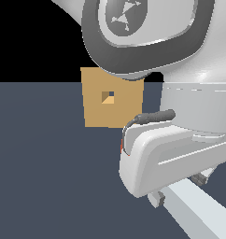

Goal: Insert the peg into the horizontal hole in a box.

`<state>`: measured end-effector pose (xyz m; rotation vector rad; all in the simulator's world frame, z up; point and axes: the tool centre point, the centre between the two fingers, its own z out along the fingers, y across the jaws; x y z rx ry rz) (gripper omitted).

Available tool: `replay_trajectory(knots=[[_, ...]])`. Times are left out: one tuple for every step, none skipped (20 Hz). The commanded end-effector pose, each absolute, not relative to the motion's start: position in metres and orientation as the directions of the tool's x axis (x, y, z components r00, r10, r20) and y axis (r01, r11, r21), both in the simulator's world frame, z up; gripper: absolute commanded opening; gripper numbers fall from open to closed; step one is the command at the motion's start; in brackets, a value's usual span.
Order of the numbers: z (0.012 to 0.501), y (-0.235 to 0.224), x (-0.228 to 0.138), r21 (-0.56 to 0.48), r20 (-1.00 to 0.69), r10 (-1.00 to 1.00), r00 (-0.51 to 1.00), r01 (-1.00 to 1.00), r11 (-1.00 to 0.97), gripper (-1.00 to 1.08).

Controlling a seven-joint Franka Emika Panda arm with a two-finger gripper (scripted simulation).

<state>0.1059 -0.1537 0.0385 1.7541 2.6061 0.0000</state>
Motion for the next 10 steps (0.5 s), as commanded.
replay_trajectory(knots=[[0.0265, -0.1537, 0.1055, 0.000, 0.000, 0.926, -0.377, 0.926, 0.377, 1.00], [0.0235, -0.1537, 0.1056, 0.000, 0.000, 0.926, -0.377, 0.926, 0.377, 1.00], [0.0214, -0.1538, 0.1057, 0.000, 0.000, 0.926, -0.377, 0.926, 0.377, 1.00], [0.0201, -0.1539, 0.1059, 0.000, 0.000, 0.926, -0.377, 0.926, 0.377, 1.00], [0.0197, -0.1539, 0.1062, 0.000, 0.000, 0.926, -0.377, 0.926, 0.377, 1.00], [0.0202, -0.1540, 0.1066, 0.000, 0.000, 0.926, -0.377, 0.926, 0.377, 1.00], [0.0210, -0.1541, 0.1069, 0.000, 0.000, 0.926, -0.377, 0.926, 0.377, 1.00], [0.0213, -0.1541, 0.1070, 0.000, 0.000, 0.926, -0.377, 0.926, 0.377, 1.00], [0.0213, -0.1541, 0.1070, 0.000, 0.000, 0.926, -0.377, 0.926, 0.377, -1.00], [0.0213, -0.1541, 0.1070, 0.000, 0.000, 0.926, -0.377, 0.926, 0.377, -1.00]])
